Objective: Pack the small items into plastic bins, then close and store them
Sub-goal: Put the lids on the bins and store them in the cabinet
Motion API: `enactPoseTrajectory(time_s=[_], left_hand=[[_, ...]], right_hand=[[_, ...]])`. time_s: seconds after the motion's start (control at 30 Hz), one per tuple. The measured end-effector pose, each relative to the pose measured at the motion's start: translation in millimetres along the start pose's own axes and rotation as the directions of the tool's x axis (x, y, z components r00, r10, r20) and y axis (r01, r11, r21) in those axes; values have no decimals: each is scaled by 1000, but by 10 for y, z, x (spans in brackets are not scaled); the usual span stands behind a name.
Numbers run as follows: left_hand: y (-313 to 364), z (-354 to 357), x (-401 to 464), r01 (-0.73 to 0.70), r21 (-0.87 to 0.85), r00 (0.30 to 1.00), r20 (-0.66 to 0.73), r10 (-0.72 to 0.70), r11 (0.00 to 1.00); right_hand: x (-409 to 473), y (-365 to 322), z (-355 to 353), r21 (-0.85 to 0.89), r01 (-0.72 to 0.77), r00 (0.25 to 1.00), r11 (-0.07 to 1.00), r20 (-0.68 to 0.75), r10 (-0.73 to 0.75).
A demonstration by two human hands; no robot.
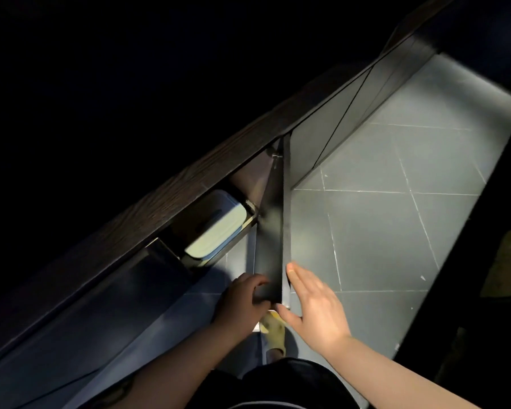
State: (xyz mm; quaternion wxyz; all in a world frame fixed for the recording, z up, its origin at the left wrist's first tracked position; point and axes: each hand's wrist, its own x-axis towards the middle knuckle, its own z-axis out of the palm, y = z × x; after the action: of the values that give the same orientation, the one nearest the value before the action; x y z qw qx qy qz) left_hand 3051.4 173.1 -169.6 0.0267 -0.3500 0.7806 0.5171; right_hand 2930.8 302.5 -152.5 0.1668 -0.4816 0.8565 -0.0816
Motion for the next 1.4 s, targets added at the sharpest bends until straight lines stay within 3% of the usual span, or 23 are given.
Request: enactPoseTrajectory(time_s=[0.2,0.33,0.43,0.63,0.87,1.0,1.4], left_hand=[[-382,-366,-249,92,-185,989,-99,-111,978],[-513,-536,-369,82,-186,958,-257,-129,979],[-560,-567,-446,132,-138,941,-293,-168,981],[-666,-478,-530,232,-90,932,-266,-248,969],[-643,-650,-343,252,-89,919,-289,-267,964],[-673,-880,-239,280,-68,905,-313,-287,958],[-688,-1246,-84,306,-70,890,-334,-311,950]], right_hand=[[409,-584,145,-34,174,985,984,22,-173],[469,-634,128,-63,246,968,967,75,-241],[432,-505,103,-91,310,942,946,165,-293],[645,-673,52,-129,365,907,922,273,-321],[1002,-918,68,-118,412,861,904,377,-343],[1177,-994,-3,-224,465,837,856,425,-344],[1439,-1496,4,-233,362,844,903,493,-211]])
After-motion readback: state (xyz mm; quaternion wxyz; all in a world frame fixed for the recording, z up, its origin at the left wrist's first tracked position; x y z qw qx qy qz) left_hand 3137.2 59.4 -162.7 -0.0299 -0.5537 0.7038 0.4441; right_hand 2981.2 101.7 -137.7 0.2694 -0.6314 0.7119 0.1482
